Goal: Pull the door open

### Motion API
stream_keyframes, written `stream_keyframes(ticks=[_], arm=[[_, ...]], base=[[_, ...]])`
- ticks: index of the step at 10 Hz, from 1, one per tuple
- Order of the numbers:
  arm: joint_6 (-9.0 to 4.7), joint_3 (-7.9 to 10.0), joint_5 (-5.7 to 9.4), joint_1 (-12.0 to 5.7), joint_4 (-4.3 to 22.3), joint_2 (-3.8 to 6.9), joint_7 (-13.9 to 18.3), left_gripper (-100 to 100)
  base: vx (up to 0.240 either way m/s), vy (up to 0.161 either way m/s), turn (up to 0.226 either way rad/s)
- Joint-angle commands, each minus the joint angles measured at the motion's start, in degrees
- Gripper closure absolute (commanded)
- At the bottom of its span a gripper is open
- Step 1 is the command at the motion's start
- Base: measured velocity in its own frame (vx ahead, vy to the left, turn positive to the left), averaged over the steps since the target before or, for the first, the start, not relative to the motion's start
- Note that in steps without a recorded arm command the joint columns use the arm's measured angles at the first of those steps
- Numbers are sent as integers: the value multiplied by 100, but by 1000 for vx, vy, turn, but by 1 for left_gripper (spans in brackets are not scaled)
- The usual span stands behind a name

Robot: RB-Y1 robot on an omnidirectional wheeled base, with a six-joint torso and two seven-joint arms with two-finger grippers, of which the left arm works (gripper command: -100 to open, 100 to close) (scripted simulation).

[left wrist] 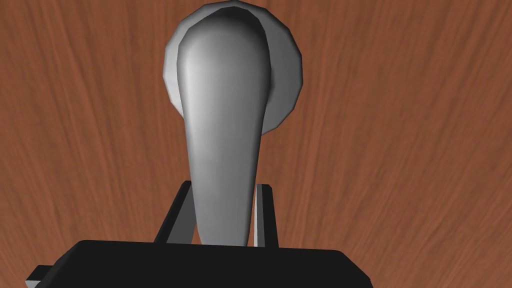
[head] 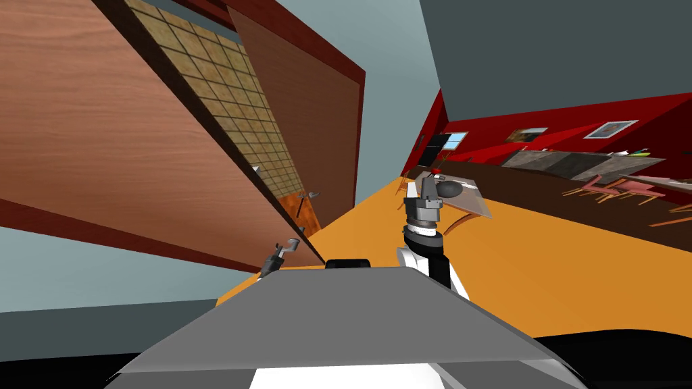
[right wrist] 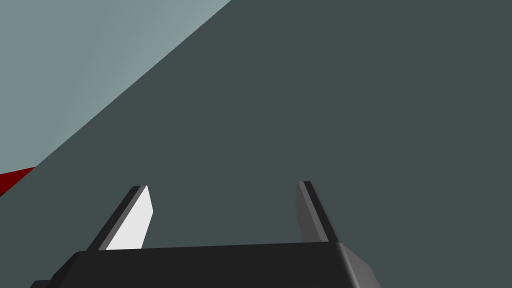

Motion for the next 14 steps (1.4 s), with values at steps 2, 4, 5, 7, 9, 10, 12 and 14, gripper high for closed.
stream_keyframes(ticks=[2, 4, 5, 7, 9, 10, 12, 14], arm=[[22, -273, 119, -230, 116, 43, -29, 100], [35, -433, 189, -364, 185, 68, -46, 100], [39, -491, 214, -413, 209, 77, -52, 100], [49, -616, 268, -518, 263, 96, -65, 100], [60, -748, 326, -629, 318, 117, -79, 100], [65, -815, 355, -686, 347, 127, -87, 100], [76, -954, 415, -802, 406, 149, -101, 100], [76, -954, 415, -802, 406, 149, -101, 100]], base=[[-156, 3, -5], [-163, 10, -16], [-136, 2, -17], [-95, -2, 9], [-82, 15, -10], [-96, 29, -17], [-107, 7, -7], [-45, 8, 1]])
